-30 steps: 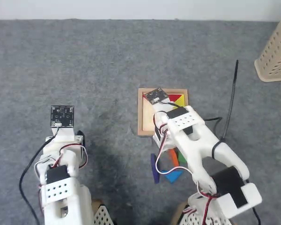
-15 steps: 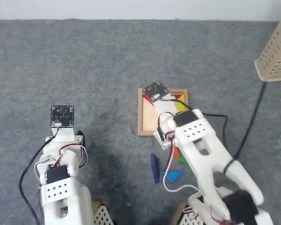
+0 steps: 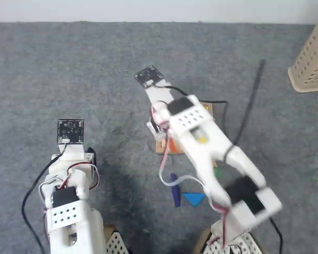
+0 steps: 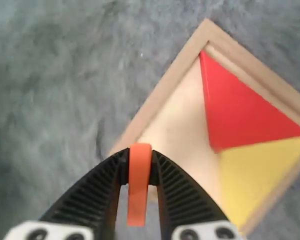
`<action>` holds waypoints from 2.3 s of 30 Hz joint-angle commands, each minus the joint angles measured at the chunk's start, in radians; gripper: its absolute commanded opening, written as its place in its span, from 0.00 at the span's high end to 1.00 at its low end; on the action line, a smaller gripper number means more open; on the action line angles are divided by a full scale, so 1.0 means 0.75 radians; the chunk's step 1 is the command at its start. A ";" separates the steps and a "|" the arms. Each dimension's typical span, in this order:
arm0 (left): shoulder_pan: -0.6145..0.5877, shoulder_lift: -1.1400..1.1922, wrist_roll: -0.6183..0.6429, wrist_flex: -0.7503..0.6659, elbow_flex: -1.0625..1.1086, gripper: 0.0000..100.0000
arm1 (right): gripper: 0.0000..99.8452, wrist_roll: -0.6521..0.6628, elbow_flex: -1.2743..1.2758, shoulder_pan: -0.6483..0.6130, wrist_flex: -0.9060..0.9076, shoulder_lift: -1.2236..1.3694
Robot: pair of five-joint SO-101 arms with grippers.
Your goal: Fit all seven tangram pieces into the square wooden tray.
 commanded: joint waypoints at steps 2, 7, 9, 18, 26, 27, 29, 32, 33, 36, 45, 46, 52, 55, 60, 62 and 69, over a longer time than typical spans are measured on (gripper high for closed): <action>-0.006 -0.027 -0.008 -0.035 -0.005 0.83 | 0.99 -0.082 -0.266 -0.011 0.017 0.181; -0.006 -0.027 -0.008 -0.035 -0.005 0.83 | 0.99 -0.080 -0.317 0.007 0.017 0.257; -0.006 -0.027 -0.008 -0.035 -0.005 0.83 | 0.96 -0.020 -0.321 0.021 0.019 0.257; -0.006 -0.027 -0.008 -0.035 -0.005 0.83 | 0.83 0.104 -0.321 0.064 0.019 0.255; -0.006 -0.027 -0.008 -0.035 -0.005 0.83 | 0.83 0.135 -0.252 0.187 0.138 -0.099; -0.006 -0.027 -0.008 -0.035 -0.005 0.83 | 0.83 0.135 -0.205 0.204 0.128 -0.161; -0.006 -0.027 -0.008 -0.035 -0.005 0.83 | 0.85 0.135 -0.049 0.222 0.056 -0.279; -0.006 -0.027 -0.008 -0.035 -0.005 0.83 | 0.97 0.155 0.272 0.216 -0.191 -0.435; -0.006 -0.027 -0.008 -0.035 -0.005 0.83 | 1.00 0.184 0.376 0.204 -0.294 -0.474; -0.006 -0.027 -0.008 -0.035 -0.005 0.83 | 0.98 0.262 0.604 0.163 -0.510 -0.549; -0.006 -0.027 -0.008 -0.035 -0.005 0.83 | 0.99 0.307 0.569 0.150 -0.555 -0.330; -0.006 -0.027 -0.008 -0.035 -0.005 0.83 | 0.99 0.307 0.542 0.150 -0.555 -0.296; -0.006 -0.027 -0.008 -0.035 -0.005 0.83 | 0.99 0.309 0.403 0.144 -0.553 -0.142; -0.006 -0.027 -0.008 -0.035 -0.005 0.83 | 0.99 0.315 0.348 0.146 -0.537 -0.044; -0.006 -0.027 -0.008 -0.035 -0.005 0.83 | 0.99 0.456 0.260 0.150 -0.328 0.032; -0.006 -0.027 -0.008 -0.035 -0.005 0.83 | 0.99 0.507 0.256 0.161 -0.267 0.026; -0.006 -0.027 -0.008 -0.035 -0.005 0.83 | 0.99 0.655 0.354 0.218 -0.222 -0.032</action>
